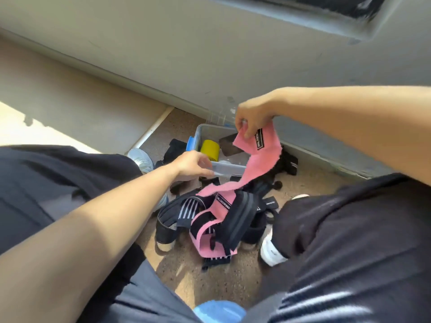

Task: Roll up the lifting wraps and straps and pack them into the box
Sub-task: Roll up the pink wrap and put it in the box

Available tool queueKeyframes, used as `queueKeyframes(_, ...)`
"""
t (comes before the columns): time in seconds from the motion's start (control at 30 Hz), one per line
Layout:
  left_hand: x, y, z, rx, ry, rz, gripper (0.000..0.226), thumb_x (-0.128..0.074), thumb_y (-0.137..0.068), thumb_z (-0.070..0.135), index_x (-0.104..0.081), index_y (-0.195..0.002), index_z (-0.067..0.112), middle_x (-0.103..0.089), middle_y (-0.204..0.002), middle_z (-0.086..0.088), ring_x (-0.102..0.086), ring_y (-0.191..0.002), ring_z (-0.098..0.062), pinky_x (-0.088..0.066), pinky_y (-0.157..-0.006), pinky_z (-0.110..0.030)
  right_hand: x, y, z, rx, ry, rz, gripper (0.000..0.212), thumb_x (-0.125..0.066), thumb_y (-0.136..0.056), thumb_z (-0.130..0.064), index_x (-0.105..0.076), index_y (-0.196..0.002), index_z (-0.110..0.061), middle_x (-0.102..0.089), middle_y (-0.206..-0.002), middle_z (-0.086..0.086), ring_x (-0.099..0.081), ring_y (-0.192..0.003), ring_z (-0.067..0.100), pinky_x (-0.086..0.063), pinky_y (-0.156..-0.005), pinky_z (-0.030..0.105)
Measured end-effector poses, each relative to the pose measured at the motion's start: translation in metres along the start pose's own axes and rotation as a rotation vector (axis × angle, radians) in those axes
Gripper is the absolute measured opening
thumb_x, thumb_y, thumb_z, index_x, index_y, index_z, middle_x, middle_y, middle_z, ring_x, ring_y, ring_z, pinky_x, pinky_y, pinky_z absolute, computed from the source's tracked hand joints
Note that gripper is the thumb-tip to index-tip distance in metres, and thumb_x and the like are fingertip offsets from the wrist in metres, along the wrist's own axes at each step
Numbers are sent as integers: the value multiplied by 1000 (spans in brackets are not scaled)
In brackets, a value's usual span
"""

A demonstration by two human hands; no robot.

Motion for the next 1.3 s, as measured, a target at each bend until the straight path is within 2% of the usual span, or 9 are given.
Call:
queueKeyframes(0.1, -2, -1, 5, 9, 29, 27, 34, -79, -88, 35, -72, -116, 17, -71, -108, 1, -65, -99, -15, -50, -84, -27, 14, 5, 8, -11, -1, 87, 28, -71, -91, -19, -72, -118, -17, -63, -94, 3, -60, -84, 26, -49, -69, 30)
queueKeyframes(0.23, -26, -5, -6, 59, -11, -25, 36, -76, -89, 40, -71, -119, 19, -73, -117, 0, -68, -107, -18, -54, -97, -36, 2, 17, 52, -92, -134, 182, 32, -71, -92, -19, -69, -123, -14, -63, -104, 4, -57, -90, 25, -45, -74, 31)
queueKeyframes(0.37, -45, -12, -8, 104, -68, 27, 32, -71, -89, 54, -71, -104, 25, -73, -106, 8, -68, -99, -17, -53, -86, -36, -31, 19, 102, -202, -316, 276, 29, -69, -94, -20, -67, -120, -7, -66, -115, 15, -51, -92, 25, -41, -76, 31)
queueKeyframes(0.53, -82, -21, 6, 105, -100, 139, 31, -67, -87, 59, -62, -81, 30, -69, -88, 14, -66, -89, -16, -51, -77, -34, -55, 12, 151, -335, -636, 451, 15, -63, -98, -17, -63, -106, -5, -60, -97, 14, -54, -84, 26, -40, -67, 31)
queueKeyframes(0.63, -106, -27, 12, 65, -79, 214, 23, -66, -88, 54, -66, -92, 31, -70, -98, 14, -66, -96, -13, -53, -81, -34, -56, 6, 172, -385, -879, 574, 10, -60, -100, -15, -54, -104, -8, -58, -92, 9, -60, -79, 24, -52, -57, 35)
queueKeyframes(0.77, -126, -45, 17, 0, -99, 262, 42, -66, -90, 53, -66, -120, 23, -66, -118, 5, -61, -112, -19, -52, -90, -40, -68, -1, 194, -443, -983, 634, 12, -61, -100, -13, -49, -102, -10, -62, -111, 20, -68, -92, 35, -62, -68, 52)
queueKeyframes(0.97, -145, -73, 10, 228, 67, 232, 61, -73, -80, 56, -56, -127, 21, -64, -127, 2, -62, -116, -24, -52, -92, -42, -87, -14, 214, -428, -1028, 625, 14, -63, -100, -12, -49, -101, -11, -63, -111, 21, -69, -91, 36, -63, -67, 51)
queueKeyframes(1.13, -150, -80, 6, 236, 44, 188, 59, -76, -78, 52, -55, -124, 22, -69, -123, 4, -63, -113, -24, -51, -93, -42, -86, -18, 220, -400, -1055, 638, 17, -66, -97, -12, -56, -110, -5, -66, -108, 20, -71, -89, 35, -64, -67, 51)
queueKeyframes(1.3, -136, -67, 5, 167, 107, 178, 35, -74, -83, 32, -62, -116, 31, -71, -103, 13, -67, -97, -14, -53, -91, -39, -84, -17, 209, -335, -1056, 624, 12, -67, -96, -10, -56, -93, -13, -67, -103, 19, -71, -90, 36, -63, -70, 53)
Point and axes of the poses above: each hand's wrist, its own y-axis away from the middle knuckle, its own x-axis out of the back of the hand, z = x × y, the point moved 7 cm from there along -y, towards the middle knuckle
